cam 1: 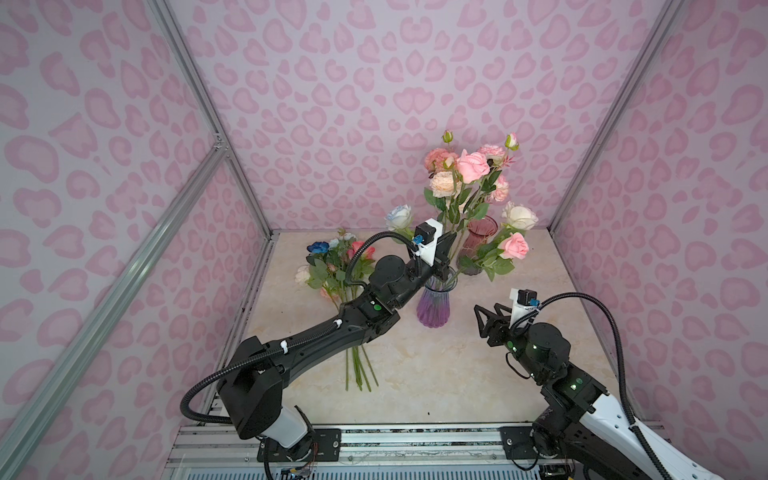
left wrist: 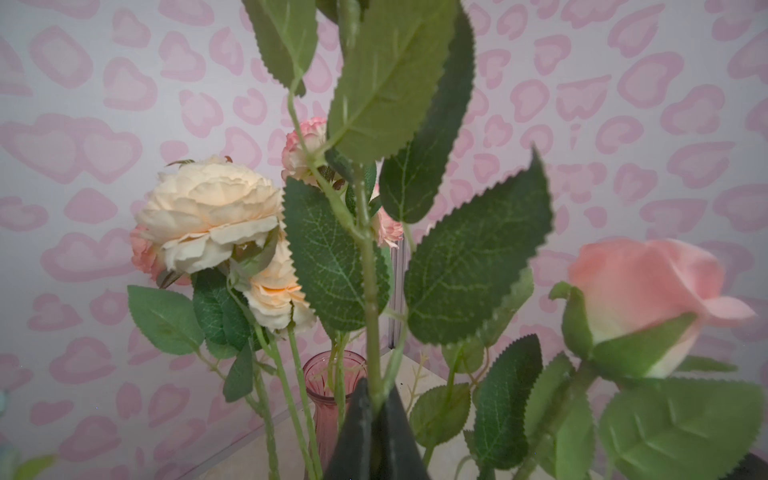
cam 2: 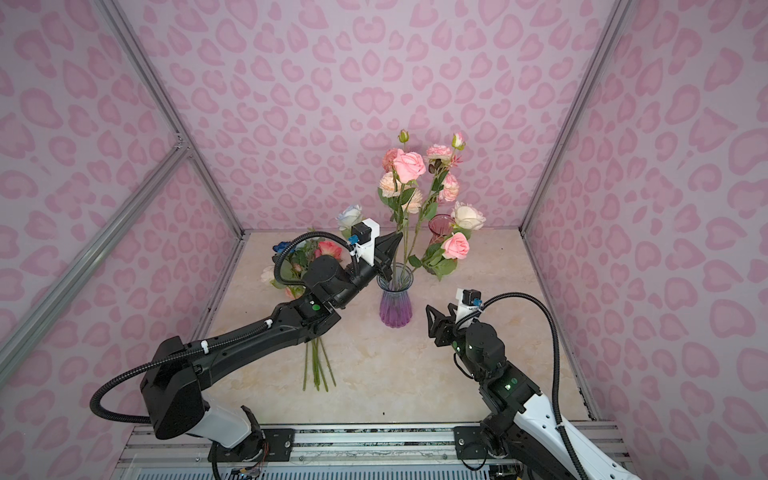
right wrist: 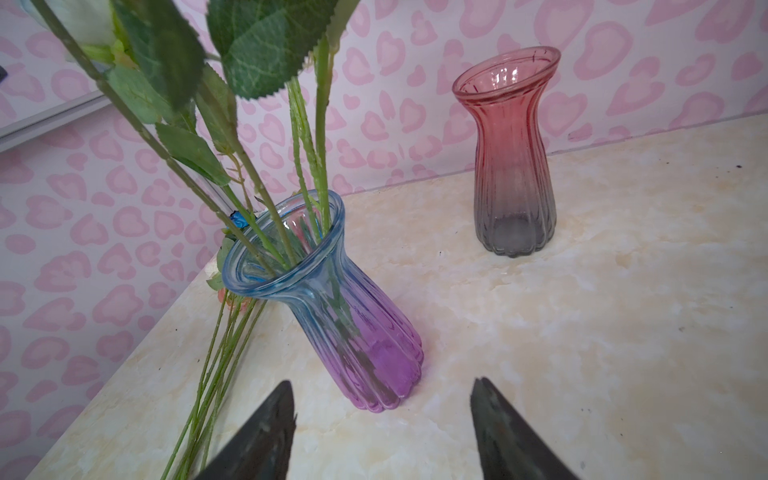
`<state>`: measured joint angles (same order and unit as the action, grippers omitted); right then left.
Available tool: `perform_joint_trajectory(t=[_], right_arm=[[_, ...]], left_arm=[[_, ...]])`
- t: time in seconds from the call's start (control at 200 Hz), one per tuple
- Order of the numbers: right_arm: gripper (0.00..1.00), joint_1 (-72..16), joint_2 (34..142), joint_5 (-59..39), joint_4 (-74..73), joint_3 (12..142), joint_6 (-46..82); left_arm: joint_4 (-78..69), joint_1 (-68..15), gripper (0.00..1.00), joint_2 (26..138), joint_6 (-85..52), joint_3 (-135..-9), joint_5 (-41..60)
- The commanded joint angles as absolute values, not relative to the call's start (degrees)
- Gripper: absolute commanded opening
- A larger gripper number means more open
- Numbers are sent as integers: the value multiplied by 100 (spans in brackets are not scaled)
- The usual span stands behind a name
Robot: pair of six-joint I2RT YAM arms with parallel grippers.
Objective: Arrange the flowers into the vase
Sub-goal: 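Carry the pink rose over the purple-blue vase with the left gripper, then lower the pink rose stem down into the purple-blue vase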
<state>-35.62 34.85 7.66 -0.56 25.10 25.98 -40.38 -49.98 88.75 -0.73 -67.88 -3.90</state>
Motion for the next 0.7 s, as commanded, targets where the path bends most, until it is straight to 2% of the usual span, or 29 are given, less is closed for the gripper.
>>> perform_joint_trajectory(t=[0.0, 0.695], right_arm=[[68, -3552, 3472, 731, -180, 2477, 2624], [69, -3541, 3280, 799, -45, 2489, 2566]], left_arm=[[-4223, -4999, 3, 8979, -237, -6776, -511], [-3872, -5001, 9, 9246, -726, -6555, -686]])
